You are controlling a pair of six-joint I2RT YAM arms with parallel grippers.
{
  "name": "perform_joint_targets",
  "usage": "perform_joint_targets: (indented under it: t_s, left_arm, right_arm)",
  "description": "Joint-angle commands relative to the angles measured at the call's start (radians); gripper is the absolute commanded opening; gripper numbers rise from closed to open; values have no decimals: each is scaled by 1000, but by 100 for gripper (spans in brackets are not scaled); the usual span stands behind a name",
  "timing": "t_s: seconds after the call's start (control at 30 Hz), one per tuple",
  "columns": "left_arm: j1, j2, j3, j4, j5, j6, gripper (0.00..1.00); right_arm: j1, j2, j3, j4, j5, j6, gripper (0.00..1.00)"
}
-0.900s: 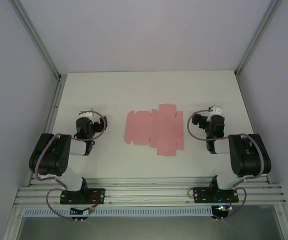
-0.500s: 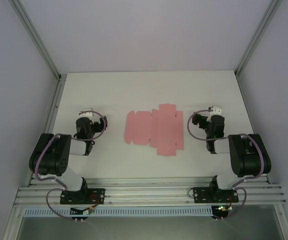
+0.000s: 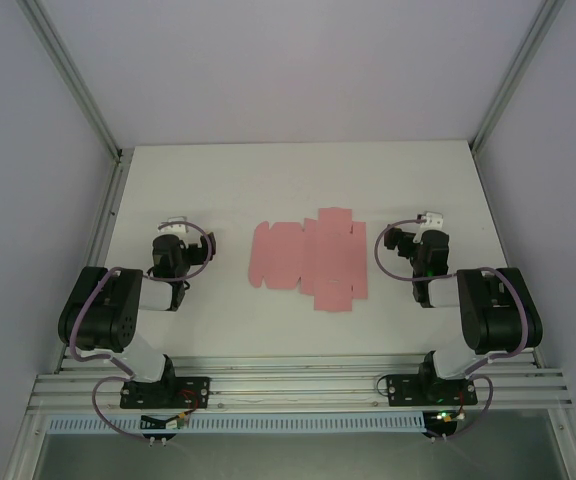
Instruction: Assemble paper box
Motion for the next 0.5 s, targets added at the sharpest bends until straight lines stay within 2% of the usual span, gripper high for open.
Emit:
perform_joint_targets:
  t_s: [0.0, 0.17, 0.27, 0.3, 0.37, 0.47]
  left_arm:
    - [10, -2, 21, -8, 12, 9, 100]
    - [11, -8, 23, -6, 8, 10, 100]
    - [10, -115, 107, -244, -13, 4, 100]
    - [10, -156, 138, -334, -12, 1, 100]
    - [11, -219, 210, -514, -14, -80, 100]
    - [8, -257, 280, -685, 129, -207, 100]
  right_arm:
    - [-1, -7, 4, 27, 0, 19, 100]
    - [-1, -10, 3, 32, 0, 14, 100]
    - [27, -82, 42, -94, 6, -25, 100]
    - [44, -120, 83, -210, 29, -28, 100]
    - [58, -177, 208, -522, -6, 15, 94]
    - [108, -167, 403, -927, -26, 122, 85]
